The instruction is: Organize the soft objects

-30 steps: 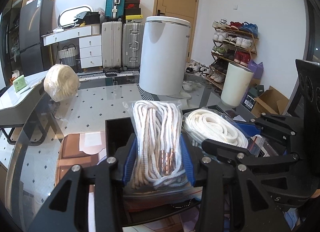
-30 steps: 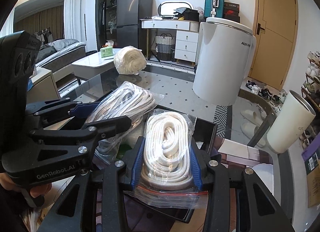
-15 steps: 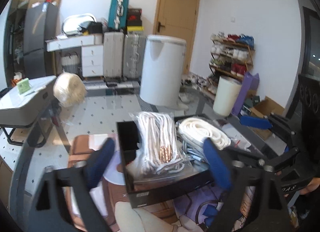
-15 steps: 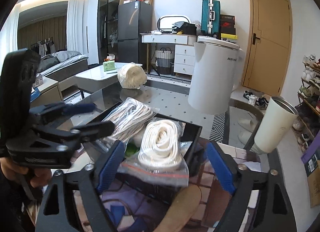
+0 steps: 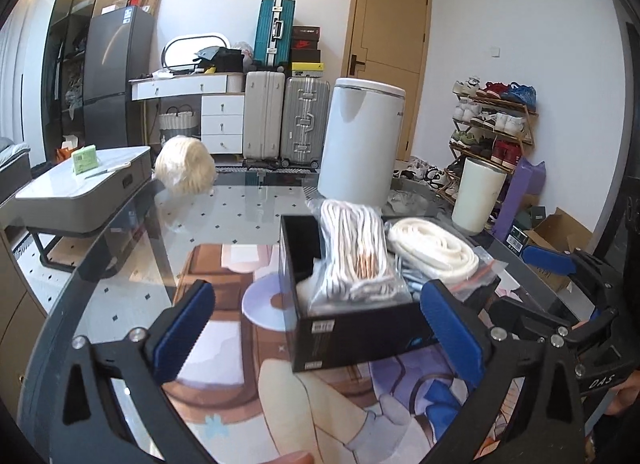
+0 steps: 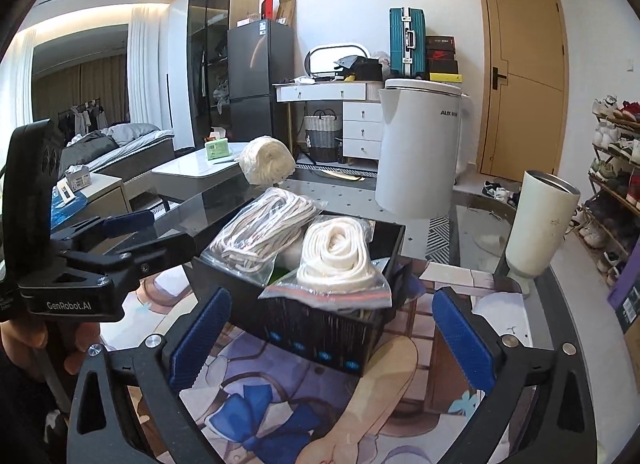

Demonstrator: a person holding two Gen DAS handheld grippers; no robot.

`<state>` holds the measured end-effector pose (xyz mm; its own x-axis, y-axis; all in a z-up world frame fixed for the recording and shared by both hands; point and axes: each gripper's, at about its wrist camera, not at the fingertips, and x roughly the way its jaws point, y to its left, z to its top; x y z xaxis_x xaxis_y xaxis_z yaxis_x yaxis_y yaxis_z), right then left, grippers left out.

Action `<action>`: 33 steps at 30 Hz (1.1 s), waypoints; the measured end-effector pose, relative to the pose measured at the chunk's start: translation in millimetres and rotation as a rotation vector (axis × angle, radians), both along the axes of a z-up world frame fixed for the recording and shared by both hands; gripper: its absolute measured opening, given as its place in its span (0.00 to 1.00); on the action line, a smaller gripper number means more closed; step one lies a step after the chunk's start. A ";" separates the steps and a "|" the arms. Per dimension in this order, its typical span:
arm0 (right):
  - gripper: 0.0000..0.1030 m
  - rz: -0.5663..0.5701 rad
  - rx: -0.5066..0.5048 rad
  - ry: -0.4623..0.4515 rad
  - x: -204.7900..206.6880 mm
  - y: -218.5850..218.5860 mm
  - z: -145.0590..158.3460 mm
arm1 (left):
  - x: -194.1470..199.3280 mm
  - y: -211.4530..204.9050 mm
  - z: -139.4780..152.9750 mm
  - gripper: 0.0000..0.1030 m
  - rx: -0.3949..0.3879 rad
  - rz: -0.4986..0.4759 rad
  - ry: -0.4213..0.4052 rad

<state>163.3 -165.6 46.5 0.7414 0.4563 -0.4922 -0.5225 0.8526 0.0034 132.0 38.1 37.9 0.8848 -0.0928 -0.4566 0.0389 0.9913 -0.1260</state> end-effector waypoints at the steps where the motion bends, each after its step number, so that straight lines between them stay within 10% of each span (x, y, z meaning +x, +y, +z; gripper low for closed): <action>1: 0.99 -0.002 0.002 -0.003 -1.4 0.4 -0.6 | -1.6 0.4 -1.6 1.00 -0.002 0.003 0.002; 33: 0.99 -0.041 0.039 -0.057 -18.7 -4.3 -3.3 | -15.7 -13.4 -6.1 1.00 0.051 0.021 -0.033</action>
<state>144.6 -169.9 43.2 0.7858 0.4433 -0.4313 -0.4878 0.8729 0.0084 116.3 24.7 31.9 0.9010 -0.0518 -0.4307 0.0216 0.9970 -0.0746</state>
